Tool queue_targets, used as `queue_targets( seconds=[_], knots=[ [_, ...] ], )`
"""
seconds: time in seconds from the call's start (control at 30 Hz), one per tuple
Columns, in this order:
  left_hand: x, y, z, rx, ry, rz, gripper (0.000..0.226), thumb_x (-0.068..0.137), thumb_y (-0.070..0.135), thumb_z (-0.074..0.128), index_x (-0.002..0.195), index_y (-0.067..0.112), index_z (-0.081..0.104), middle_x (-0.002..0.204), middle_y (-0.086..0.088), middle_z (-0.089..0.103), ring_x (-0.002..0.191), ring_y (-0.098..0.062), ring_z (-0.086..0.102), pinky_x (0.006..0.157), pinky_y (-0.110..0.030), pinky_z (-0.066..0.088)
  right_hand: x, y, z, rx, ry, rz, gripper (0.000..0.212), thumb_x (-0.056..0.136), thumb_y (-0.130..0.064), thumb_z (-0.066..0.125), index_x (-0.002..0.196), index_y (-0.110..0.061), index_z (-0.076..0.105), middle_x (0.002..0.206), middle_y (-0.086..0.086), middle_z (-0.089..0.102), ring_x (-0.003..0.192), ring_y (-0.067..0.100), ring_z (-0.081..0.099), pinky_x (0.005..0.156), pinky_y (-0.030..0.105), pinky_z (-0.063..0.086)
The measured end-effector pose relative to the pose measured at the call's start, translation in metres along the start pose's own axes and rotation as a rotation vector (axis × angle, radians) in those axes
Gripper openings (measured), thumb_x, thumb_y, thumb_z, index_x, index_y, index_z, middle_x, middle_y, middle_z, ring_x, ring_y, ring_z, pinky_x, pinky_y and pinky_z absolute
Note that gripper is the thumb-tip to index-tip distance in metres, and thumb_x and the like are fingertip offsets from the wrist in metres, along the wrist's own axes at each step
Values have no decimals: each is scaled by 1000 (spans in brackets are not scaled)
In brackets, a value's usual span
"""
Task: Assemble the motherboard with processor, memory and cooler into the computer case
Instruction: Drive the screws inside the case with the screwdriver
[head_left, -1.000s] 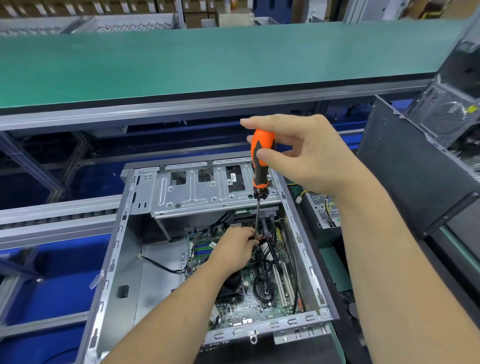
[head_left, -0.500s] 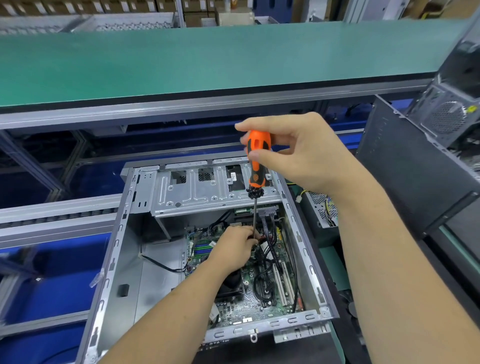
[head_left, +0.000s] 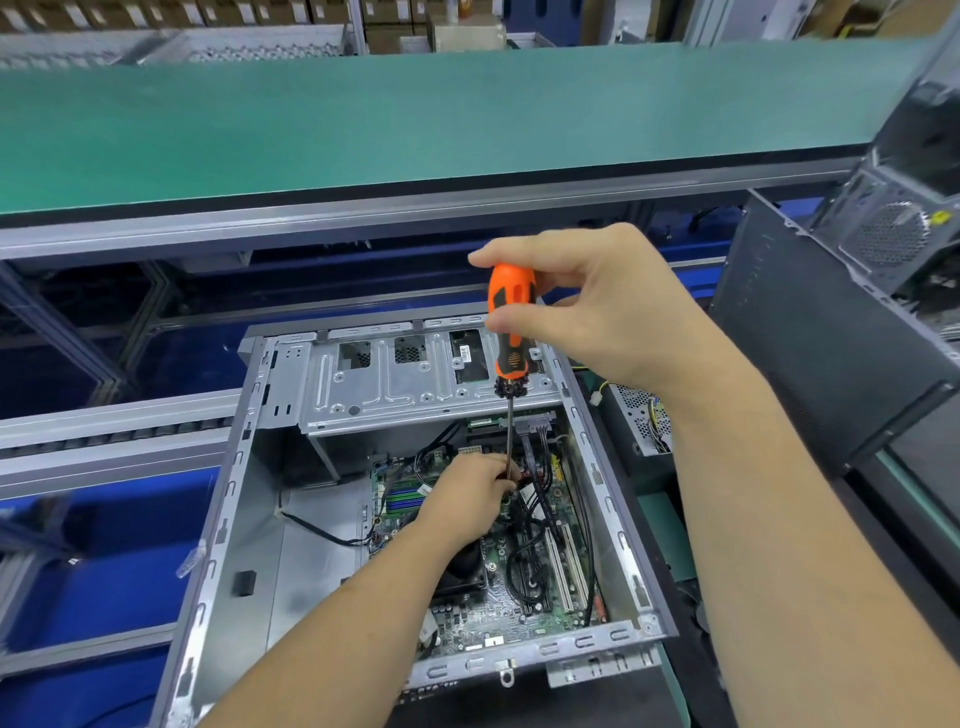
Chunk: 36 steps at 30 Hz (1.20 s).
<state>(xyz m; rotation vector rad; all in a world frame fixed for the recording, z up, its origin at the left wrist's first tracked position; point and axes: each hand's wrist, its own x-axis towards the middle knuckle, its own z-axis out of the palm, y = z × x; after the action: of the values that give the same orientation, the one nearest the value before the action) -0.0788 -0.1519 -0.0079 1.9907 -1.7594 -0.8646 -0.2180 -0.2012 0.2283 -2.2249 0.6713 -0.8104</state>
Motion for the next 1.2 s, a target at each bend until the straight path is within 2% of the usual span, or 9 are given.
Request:
queue_targets(
  seconds=[0.17,0.3,0.4,0.57,0.7,0.83,0.93,1.1,1.2],
  knots=[
    [1,0,0,11,-4,-2,19,102,17,54,107,13,72,117,1,68,103,-18,62,94,-33,50,-2,-1,3,65,-24,4,42,91,-10,73,131,-22,66,110,-10,72,106,0,66,96,24,55],
    [1,-1,1,27,-12,11,17,102,17,54,105,13,71,115,-2,68,100,-19,62,91,-35,51,-2,4,3,-23,96,3,41,81,-23,83,121,-23,72,91,-11,67,87,8,65,85,32,57],
    [2,-2,1,35,-14,6,16,102,18,54,105,15,70,113,-1,69,95,-20,63,88,-36,53,-5,7,3,89,22,17,46,90,-11,73,134,-22,64,116,-6,71,110,3,66,94,28,56],
    [3,-2,2,48,-15,-2,15,102,18,54,102,18,69,113,-1,69,89,-20,64,83,-35,54,-4,9,5,-32,151,19,41,81,-26,84,119,-24,70,102,-7,68,91,11,66,83,30,58],
    [6,-5,3,58,-5,6,18,102,17,53,89,26,61,114,4,68,60,-3,50,55,-16,40,-7,10,7,84,64,7,43,92,-9,71,133,-23,64,114,3,72,105,13,69,92,31,58],
    [5,-5,4,50,2,5,14,101,17,55,97,20,68,116,3,69,85,-13,62,79,-28,51,-4,9,5,-34,166,28,39,77,-26,86,113,-22,73,97,2,69,89,19,66,82,36,58],
    [6,-6,5,50,7,13,15,101,17,55,98,20,69,115,4,68,65,-3,53,67,-25,46,-6,8,3,119,38,15,40,90,-13,72,129,-22,66,116,1,71,107,10,68,92,29,57],
    [6,-5,4,41,-7,10,14,100,17,57,90,23,65,115,2,69,98,-17,62,89,-30,50,-4,8,5,6,162,3,37,78,-23,86,112,-20,73,94,0,69,85,16,68,79,30,59],
    [7,-5,4,51,-4,10,16,101,18,56,89,23,65,114,4,68,82,-11,58,78,-26,47,-7,7,4,90,2,-17,48,92,-8,71,135,-27,60,112,6,69,108,18,66,90,26,58]
  ],
)
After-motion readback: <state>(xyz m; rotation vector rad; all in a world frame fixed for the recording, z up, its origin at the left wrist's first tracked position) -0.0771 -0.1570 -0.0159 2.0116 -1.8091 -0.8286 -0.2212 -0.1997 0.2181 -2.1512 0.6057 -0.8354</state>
